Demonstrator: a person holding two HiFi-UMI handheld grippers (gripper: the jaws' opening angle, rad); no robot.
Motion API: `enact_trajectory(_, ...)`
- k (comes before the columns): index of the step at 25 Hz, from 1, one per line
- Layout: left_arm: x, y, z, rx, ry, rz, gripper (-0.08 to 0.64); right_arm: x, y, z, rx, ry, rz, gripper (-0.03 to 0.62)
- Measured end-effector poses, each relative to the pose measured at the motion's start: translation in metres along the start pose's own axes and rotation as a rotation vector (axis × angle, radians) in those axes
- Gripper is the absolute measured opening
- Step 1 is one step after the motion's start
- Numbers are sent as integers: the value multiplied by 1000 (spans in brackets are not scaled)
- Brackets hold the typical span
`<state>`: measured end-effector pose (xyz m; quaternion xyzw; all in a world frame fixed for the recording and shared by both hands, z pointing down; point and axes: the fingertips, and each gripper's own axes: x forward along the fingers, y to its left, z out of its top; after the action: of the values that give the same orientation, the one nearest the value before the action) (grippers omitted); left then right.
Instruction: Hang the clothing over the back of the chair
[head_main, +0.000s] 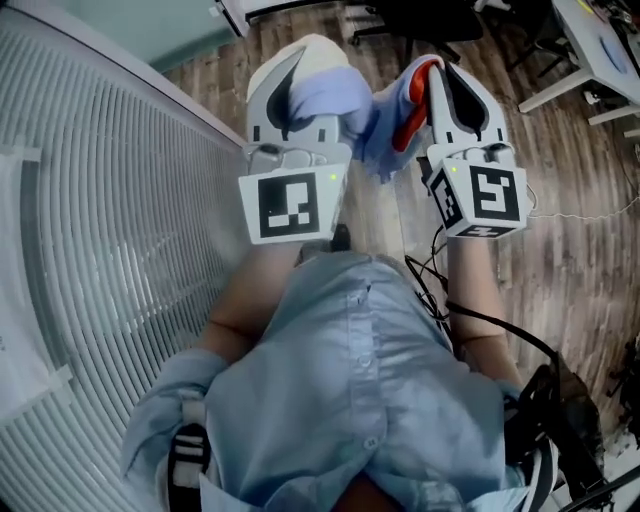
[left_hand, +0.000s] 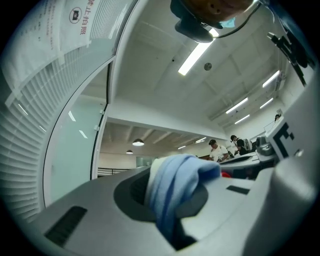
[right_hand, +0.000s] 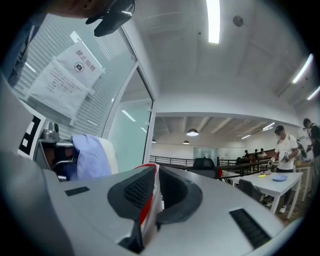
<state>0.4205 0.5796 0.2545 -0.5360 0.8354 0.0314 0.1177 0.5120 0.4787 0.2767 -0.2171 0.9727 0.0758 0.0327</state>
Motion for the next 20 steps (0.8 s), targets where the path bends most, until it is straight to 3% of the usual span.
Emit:
enact_trajectory(9,64,32,-21,-8,23,2,26,69,-20,5,-26,-8,-4,29)
enact_trajectory(20,187,47,-82,37,101,23,26,173,-83,-35,-12,19,20,29)
